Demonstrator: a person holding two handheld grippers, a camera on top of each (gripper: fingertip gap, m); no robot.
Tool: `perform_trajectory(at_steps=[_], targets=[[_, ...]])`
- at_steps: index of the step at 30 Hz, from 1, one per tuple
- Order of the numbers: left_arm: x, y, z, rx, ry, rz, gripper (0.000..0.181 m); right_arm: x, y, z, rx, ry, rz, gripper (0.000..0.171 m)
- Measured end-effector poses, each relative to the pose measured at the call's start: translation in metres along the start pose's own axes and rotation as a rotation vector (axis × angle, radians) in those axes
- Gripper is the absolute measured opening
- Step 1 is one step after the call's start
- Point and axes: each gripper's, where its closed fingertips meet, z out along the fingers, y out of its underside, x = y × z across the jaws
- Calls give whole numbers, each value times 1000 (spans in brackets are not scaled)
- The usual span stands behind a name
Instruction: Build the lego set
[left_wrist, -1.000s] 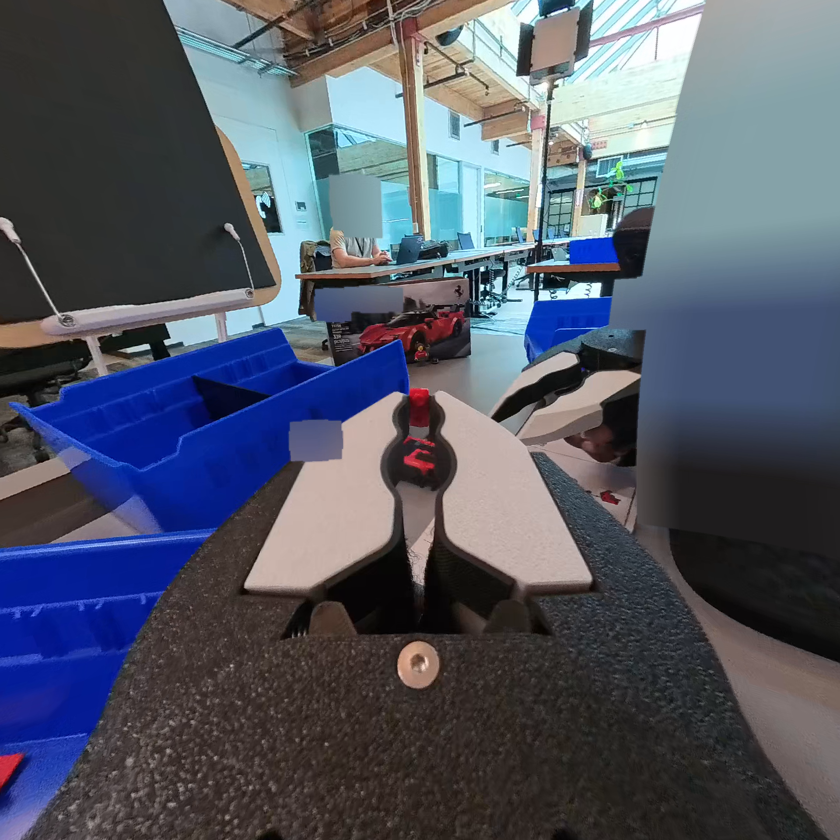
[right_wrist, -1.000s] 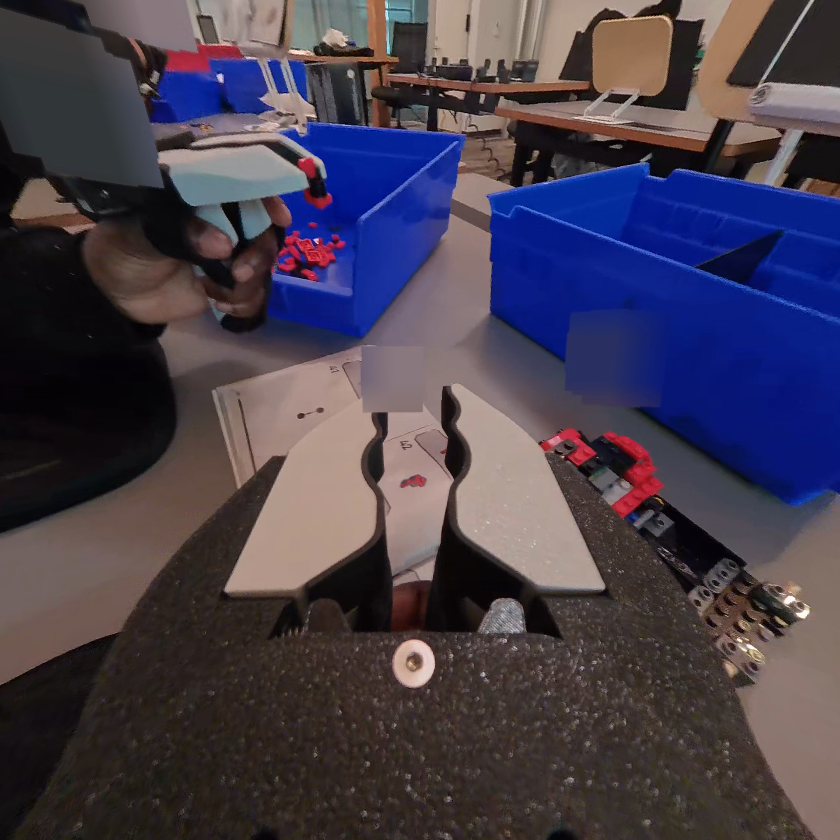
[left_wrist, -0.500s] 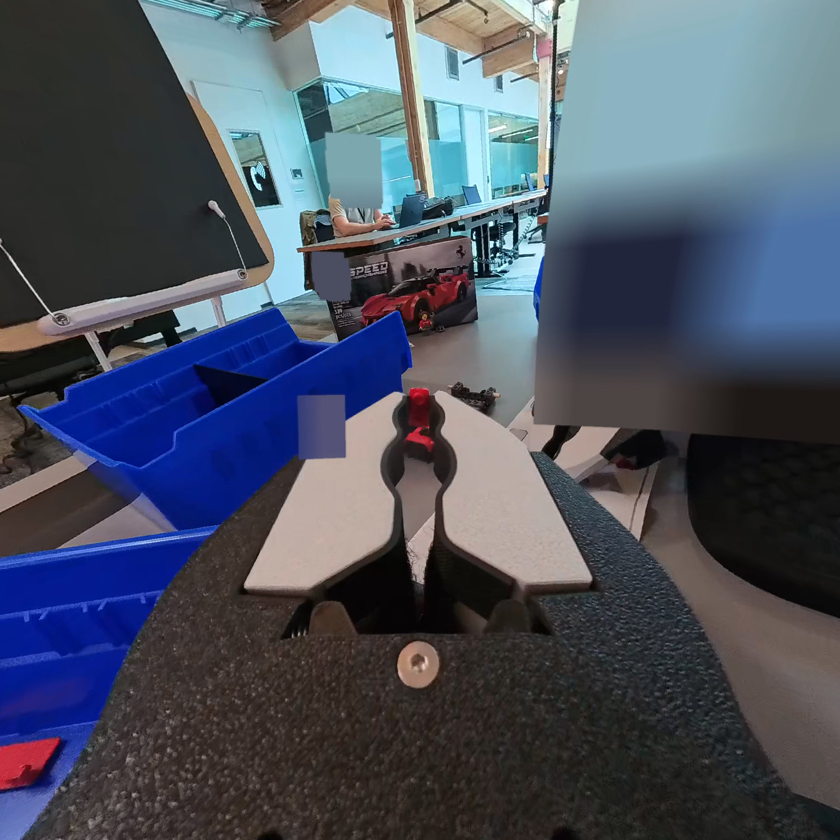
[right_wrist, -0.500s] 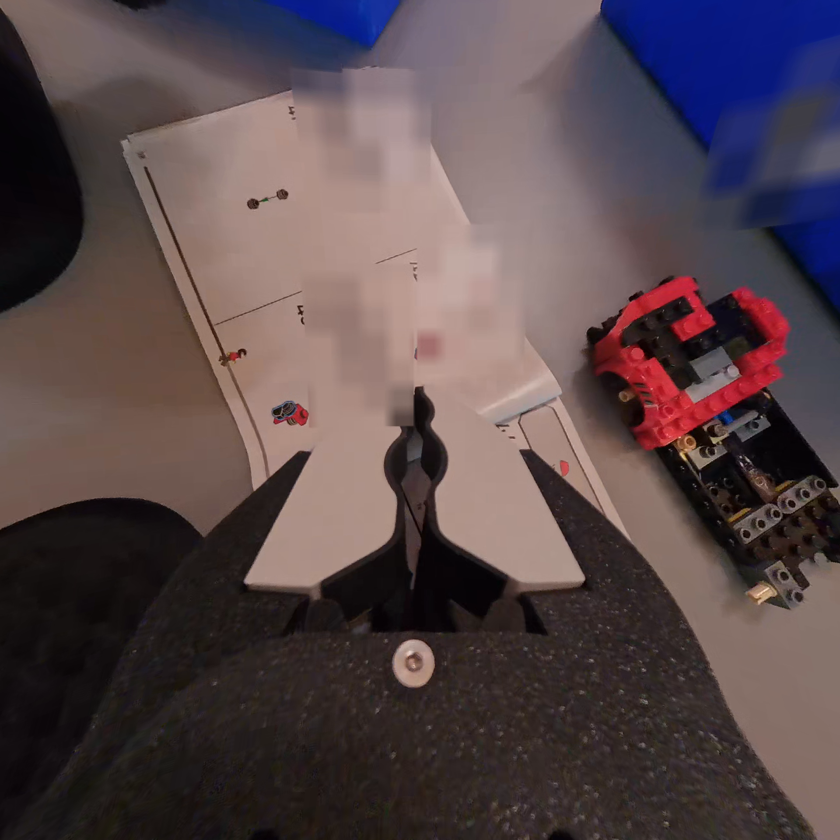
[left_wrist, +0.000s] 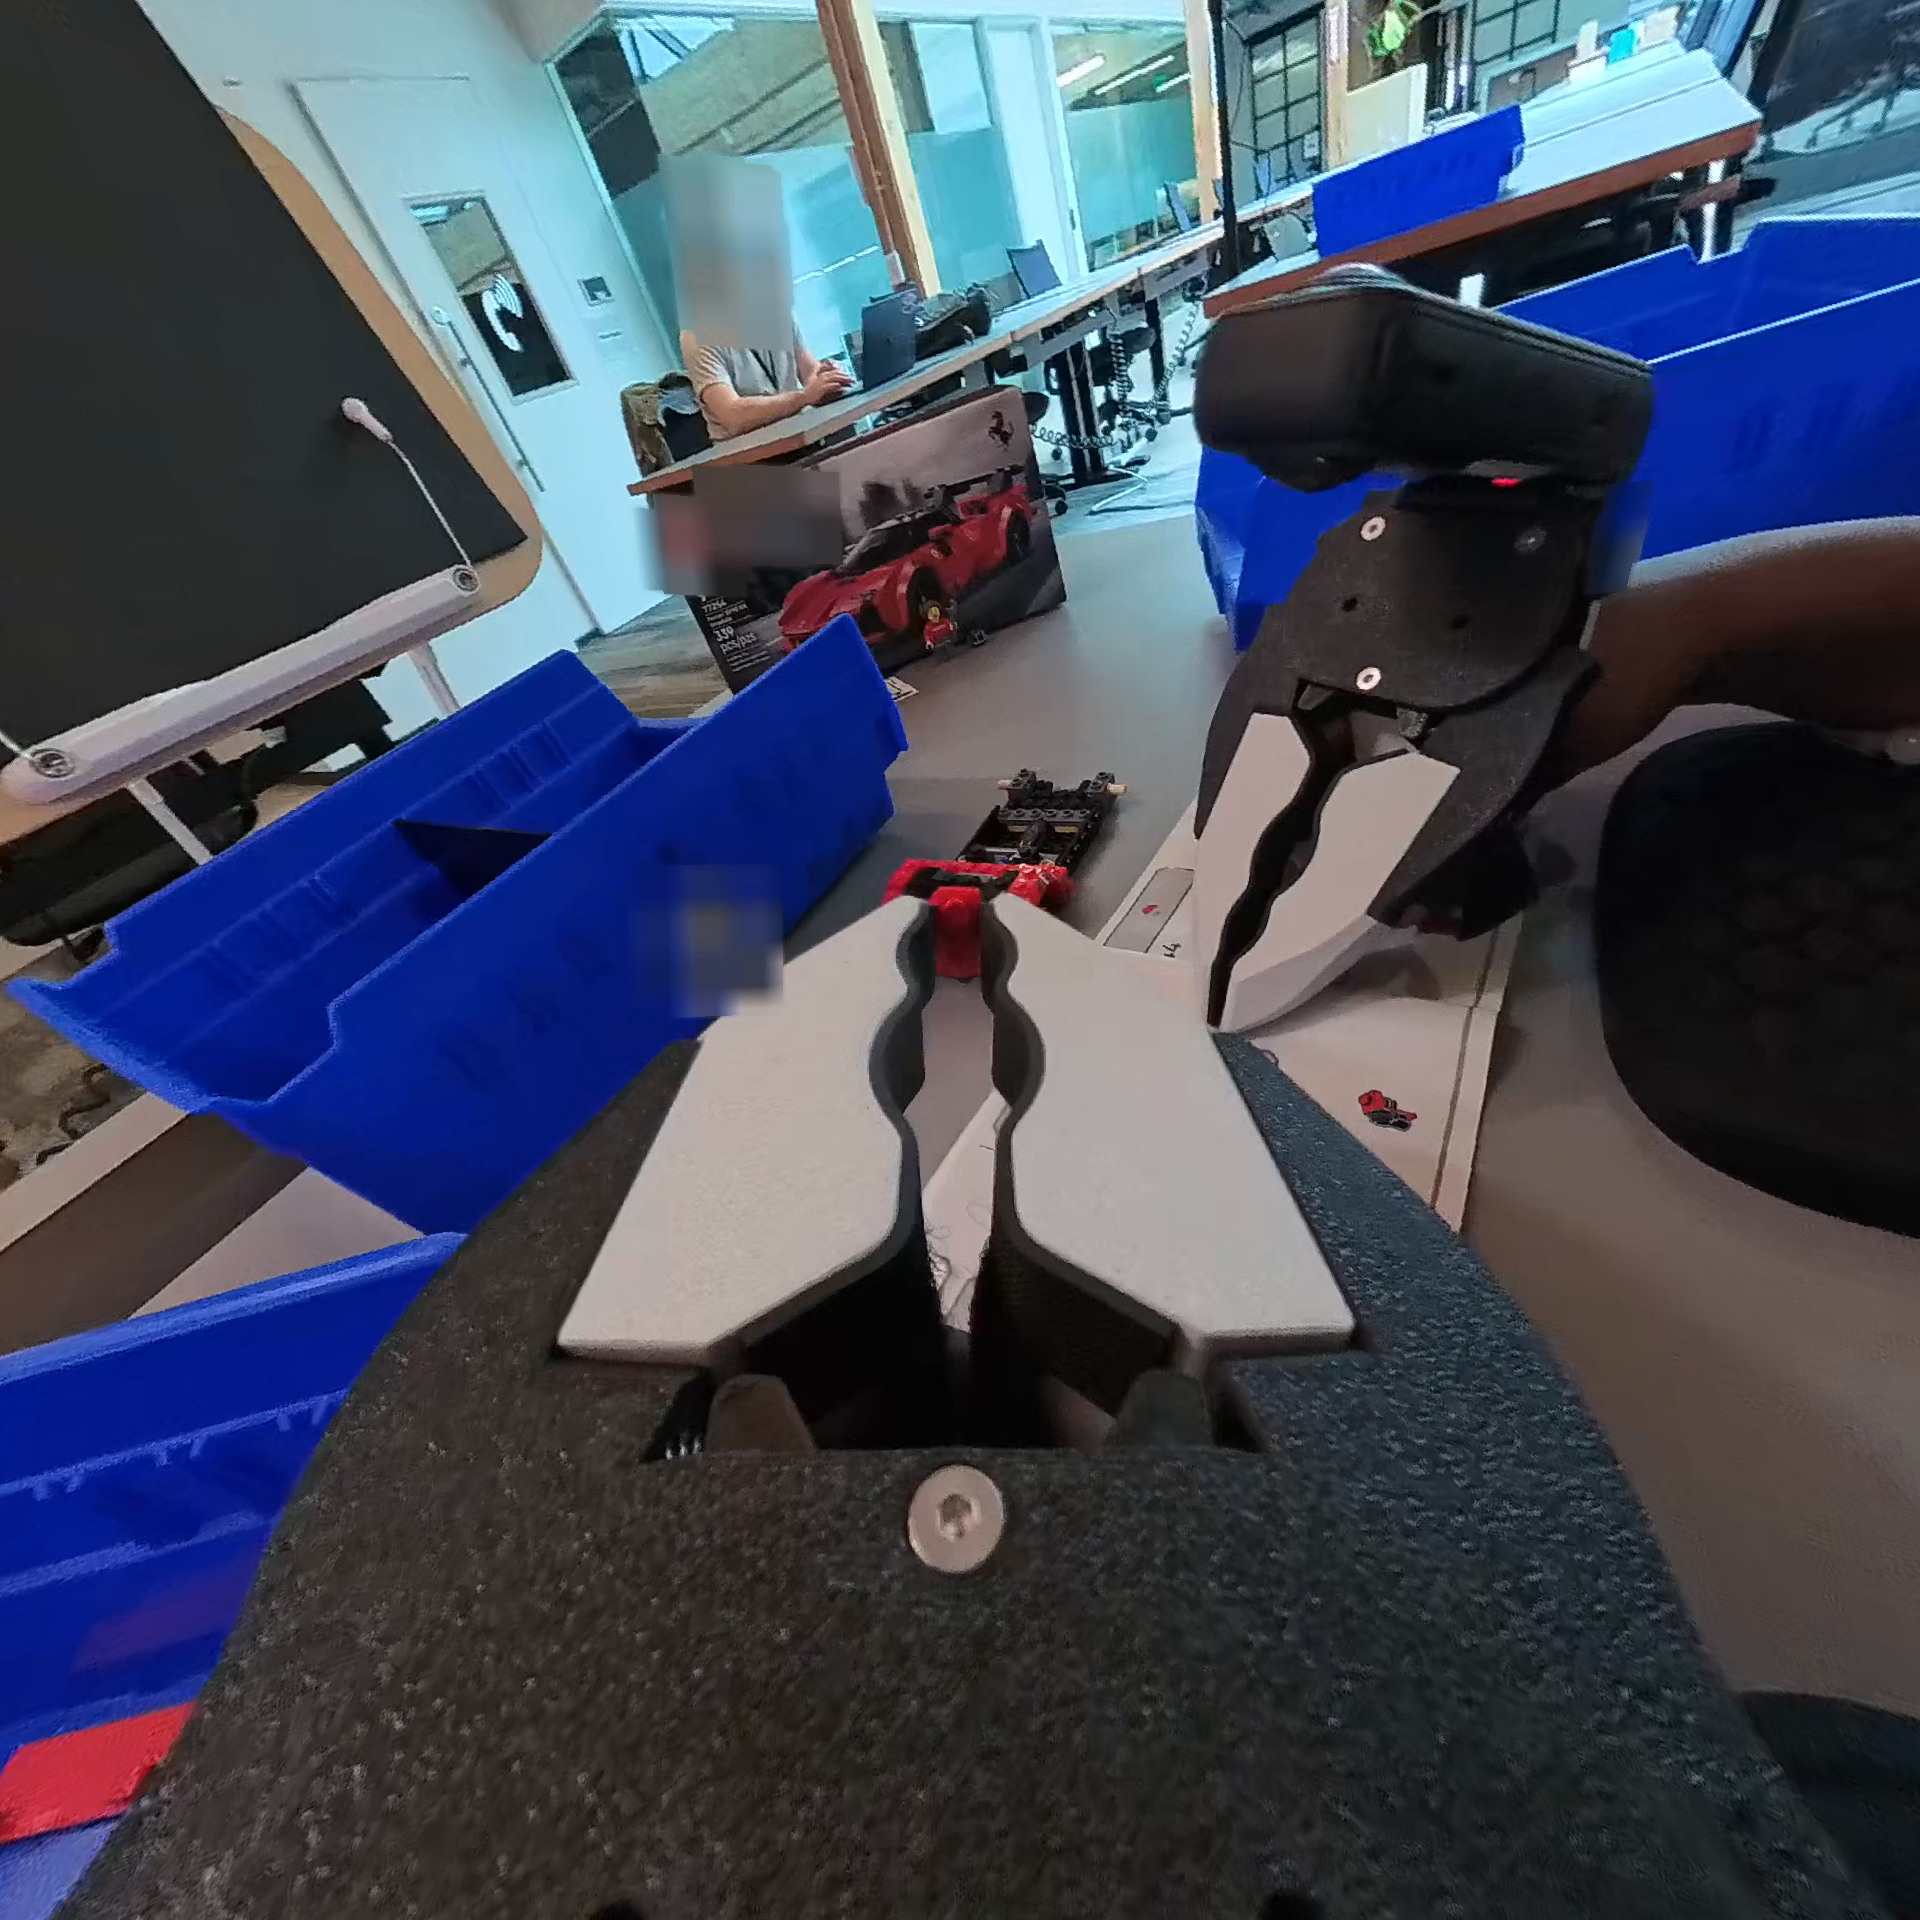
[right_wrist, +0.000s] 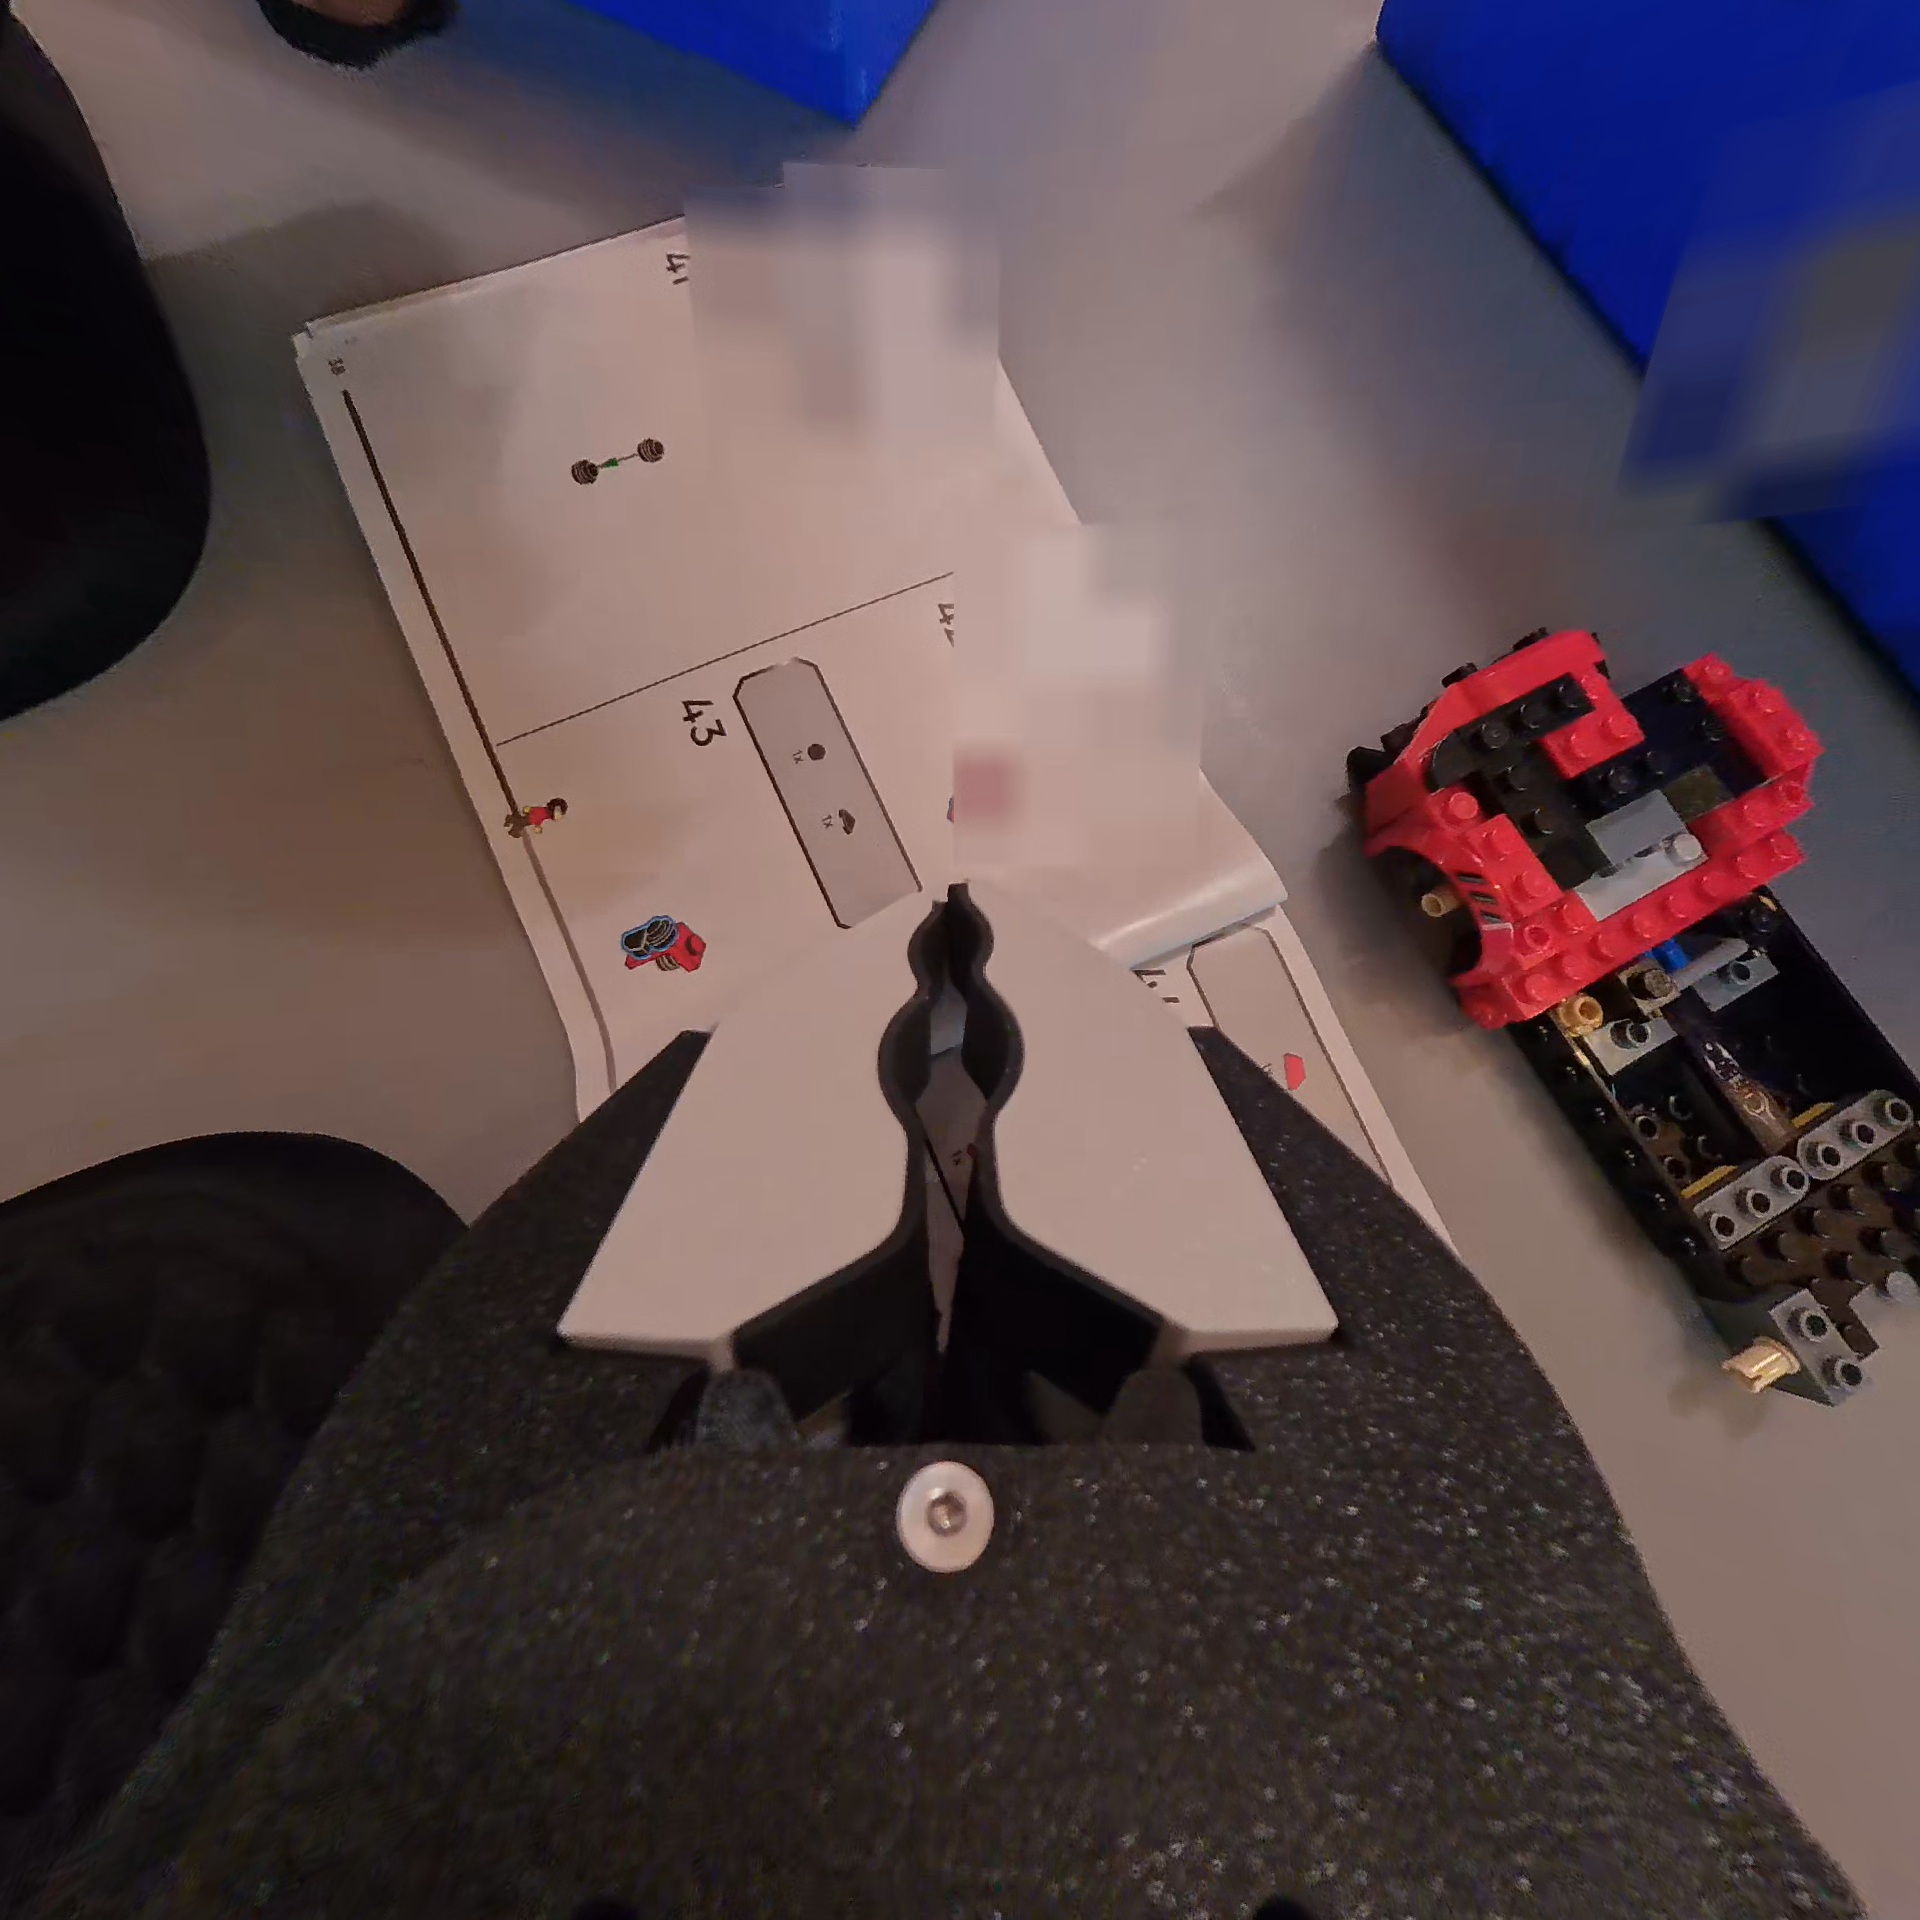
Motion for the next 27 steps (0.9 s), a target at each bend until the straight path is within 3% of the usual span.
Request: perform_trajectory(at_steps=[27], targets=[[21, 22, 9, -139, 77, 147, 7, -1, -1, 0, 15, -10, -5, 0]])
